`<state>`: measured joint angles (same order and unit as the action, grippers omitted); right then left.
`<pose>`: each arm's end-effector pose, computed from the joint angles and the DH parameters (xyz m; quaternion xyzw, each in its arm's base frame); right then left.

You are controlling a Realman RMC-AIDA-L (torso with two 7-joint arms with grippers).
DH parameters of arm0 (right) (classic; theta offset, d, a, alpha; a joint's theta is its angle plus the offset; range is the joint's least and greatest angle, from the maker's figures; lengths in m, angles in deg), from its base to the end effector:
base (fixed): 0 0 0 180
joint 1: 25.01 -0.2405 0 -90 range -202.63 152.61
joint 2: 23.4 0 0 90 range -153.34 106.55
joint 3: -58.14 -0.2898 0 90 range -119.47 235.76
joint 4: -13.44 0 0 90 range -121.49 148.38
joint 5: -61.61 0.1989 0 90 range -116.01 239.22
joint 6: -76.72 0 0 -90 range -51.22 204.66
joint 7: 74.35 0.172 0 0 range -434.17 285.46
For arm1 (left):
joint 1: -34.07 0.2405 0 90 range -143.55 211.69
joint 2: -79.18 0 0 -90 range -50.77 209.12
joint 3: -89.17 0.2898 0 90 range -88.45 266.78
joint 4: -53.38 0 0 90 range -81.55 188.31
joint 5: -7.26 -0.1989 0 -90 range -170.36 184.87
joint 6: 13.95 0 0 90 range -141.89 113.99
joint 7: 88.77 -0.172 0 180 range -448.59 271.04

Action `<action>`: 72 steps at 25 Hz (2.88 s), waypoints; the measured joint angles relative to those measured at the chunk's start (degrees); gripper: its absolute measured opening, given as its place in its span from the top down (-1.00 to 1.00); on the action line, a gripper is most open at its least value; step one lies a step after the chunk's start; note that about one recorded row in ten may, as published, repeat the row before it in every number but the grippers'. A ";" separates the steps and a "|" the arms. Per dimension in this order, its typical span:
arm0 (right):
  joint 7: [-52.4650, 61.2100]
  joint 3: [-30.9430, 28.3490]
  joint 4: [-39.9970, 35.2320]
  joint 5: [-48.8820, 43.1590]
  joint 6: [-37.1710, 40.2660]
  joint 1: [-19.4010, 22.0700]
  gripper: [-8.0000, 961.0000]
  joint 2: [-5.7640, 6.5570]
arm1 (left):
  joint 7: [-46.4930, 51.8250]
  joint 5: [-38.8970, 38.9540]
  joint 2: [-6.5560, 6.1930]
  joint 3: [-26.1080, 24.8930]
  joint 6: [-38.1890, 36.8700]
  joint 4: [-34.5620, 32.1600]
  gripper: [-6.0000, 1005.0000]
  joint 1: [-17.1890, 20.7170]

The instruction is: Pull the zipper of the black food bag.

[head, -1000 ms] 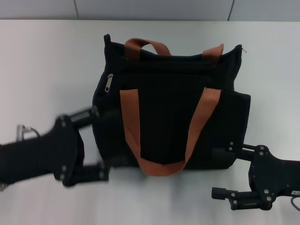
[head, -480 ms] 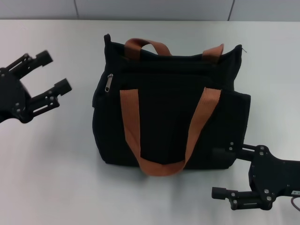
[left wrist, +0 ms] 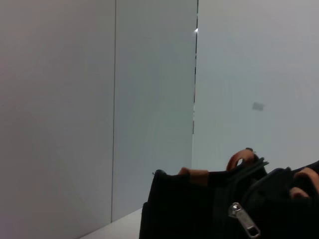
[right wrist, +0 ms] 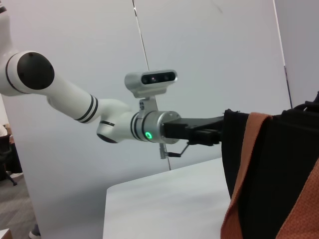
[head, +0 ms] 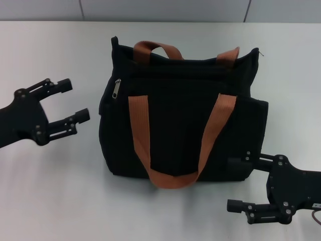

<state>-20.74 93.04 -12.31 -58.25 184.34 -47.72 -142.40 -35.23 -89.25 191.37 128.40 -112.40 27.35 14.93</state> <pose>0.2863 0.2402 -0.0594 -0.9374 0.1113 0.3283 0.0323 -0.3204 0.2892 0.0122 -0.9038 -0.1203 -0.3382 0.2330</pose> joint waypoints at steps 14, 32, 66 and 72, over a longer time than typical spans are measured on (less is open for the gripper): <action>0.07 0.00 0.00 -0.02 -0.12 0.03 -0.70 0.05 | -0.48 -0.26 1.91 4.82 9.52 0.07 -0.62 -5.74; 0.09 -0.18 0.00 0.14 -0.55 -0.49 -0.70 0.03 | -3.80 -0.24 2.61 4.41 10.49 -0.84 0.15 -5.81; 63.97 6.79 -4.50 16.47 -2.86 -23.10 -0.70 -0.01 | -6.97 0.36 5.05 -1.62 4.27 -1.26 0.93 -3.25; 73.85 13.93 -7.27 16.47 -9.10 -25.99 -0.70 0.09 | -6.97 0.36 4.94 -1.61 4.09 -1.30 0.92 -2.87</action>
<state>53.11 106.97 -19.58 -41.78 175.24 -73.71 -142.30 -42.20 -88.89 196.31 126.78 -108.31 26.05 12.05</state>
